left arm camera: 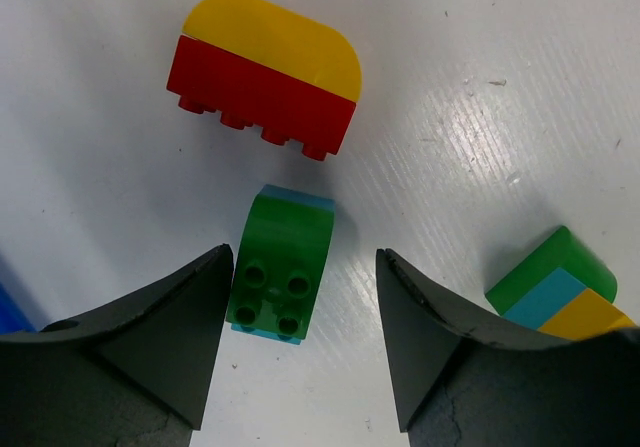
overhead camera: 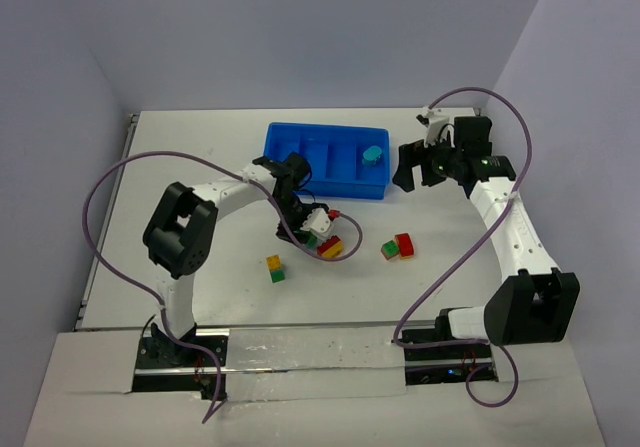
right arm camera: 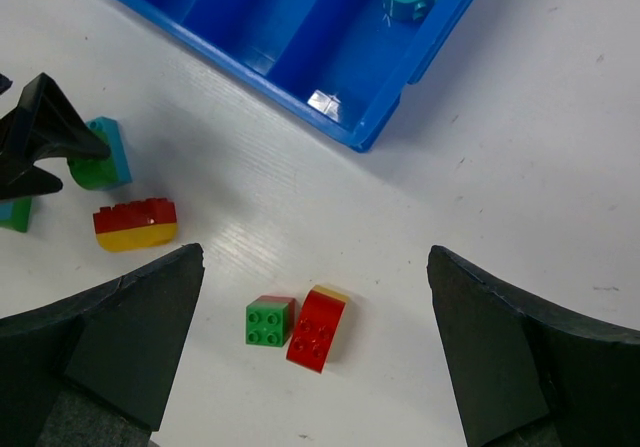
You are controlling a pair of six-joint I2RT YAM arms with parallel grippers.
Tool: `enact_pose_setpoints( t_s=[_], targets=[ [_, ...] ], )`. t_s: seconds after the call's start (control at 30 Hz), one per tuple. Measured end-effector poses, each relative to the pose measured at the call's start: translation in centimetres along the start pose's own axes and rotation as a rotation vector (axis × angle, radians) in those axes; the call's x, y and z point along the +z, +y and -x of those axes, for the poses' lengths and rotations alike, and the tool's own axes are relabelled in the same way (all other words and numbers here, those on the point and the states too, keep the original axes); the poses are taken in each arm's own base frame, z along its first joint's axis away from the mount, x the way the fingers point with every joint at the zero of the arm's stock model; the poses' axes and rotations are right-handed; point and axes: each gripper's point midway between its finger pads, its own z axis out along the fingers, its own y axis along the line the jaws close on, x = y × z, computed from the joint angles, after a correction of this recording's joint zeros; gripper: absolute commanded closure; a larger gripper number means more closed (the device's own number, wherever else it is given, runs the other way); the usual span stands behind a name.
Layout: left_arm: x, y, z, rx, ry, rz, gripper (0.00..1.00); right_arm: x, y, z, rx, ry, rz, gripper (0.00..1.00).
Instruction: Sort the legos into containers by color
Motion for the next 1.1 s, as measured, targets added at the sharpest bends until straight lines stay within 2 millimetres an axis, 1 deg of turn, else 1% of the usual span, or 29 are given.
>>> enact_pose_setpoints(
  t_s=[0.13,0.17,0.27,0.3,0.37,0.43,0.5,0.63,0.7,0.73,0.8,0.83,0.87,0.93,1.03,1.1],
  targets=[
    [0.3,0.1,-0.2,0.011,0.025,-0.004,0.41,0.1,0.0,-0.3,0.004,0.007,0.007,0.0],
    [0.4,0.1,-0.3,0.015,0.031,-0.005,0.42,0.0,-0.1,-0.4,0.007,0.006,0.005,0.0],
    [0.4,0.1,-0.4,0.024,0.048,-0.006,0.51,-0.1,-0.8,-0.6,0.018,0.007,-0.008,0.0],
    [0.4,0.1,-0.4,0.026,0.052,-0.006,0.55,-0.1,-0.9,-0.7,0.02,0.009,-0.01,0.0],
    [0.4,0.2,-0.5,0.029,0.062,-0.005,0.6,-0.1,-0.9,-0.8,0.024,0.012,-0.01,0.0],
    [0.4,0.2,-0.6,0.028,0.066,-0.005,0.69,0.0,-0.9,-0.9,0.025,0.013,-0.005,0.0],
    [0.4,0.2,-0.6,0.026,0.067,-0.004,0.81,0.0,-0.8,-0.9,0.025,0.012,0.0,0.0],
    [0.1,0.4,-0.4,-0.009,0.068,0.006,1.0,0.1,-0.4,-0.8,0.026,0.007,0.023,0.0],
    [-0.6,1.0,0.2,-0.058,0.047,0.033,1.0,0.1,0.0,-0.8,0.026,-0.001,0.045,0.0],
    [-1.1,1.6,0.9,-0.085,0.021,0.053,1.0,0.2,0.2,-0.8,0.027,-0.006,0.057,0.0],
    [-3.0,3.1,2.6,-0.143,-0.049,0.118,1.0,0.1,0.7,-0.7,0.027,-0.013,0.087,0.0],
    [-4.3,3.7,3.6,-0.19,-0.094,0.155,1.0,0.1,1.1,-0.6,0.025,-0.02,0.105,0.0],
    [-5.9,4.3,4.6,-0.232,-0.145,0.192,1.0,0.0,1.5,-0.4,0.022,-0.029,0.126,0.0],
    [-9.6,5.1,6.7,-0.305,-0.261,0.282,1.0,-0.3,2.5,0.1,0.013,-0.053,0.176,0.0],
    [-15.5,5.1,9.7,-0.409,-0.454,0.395,1.0,-1.0,4.5,1.0,-0.015,-0.094,0.263,0.0],
    [-18.8,3.9,11.6,-0.47,-0.576,0.428,1.0,-1.4,6.8,1.6,-0.051,-0.118,0.345,0.0]
  ],
)
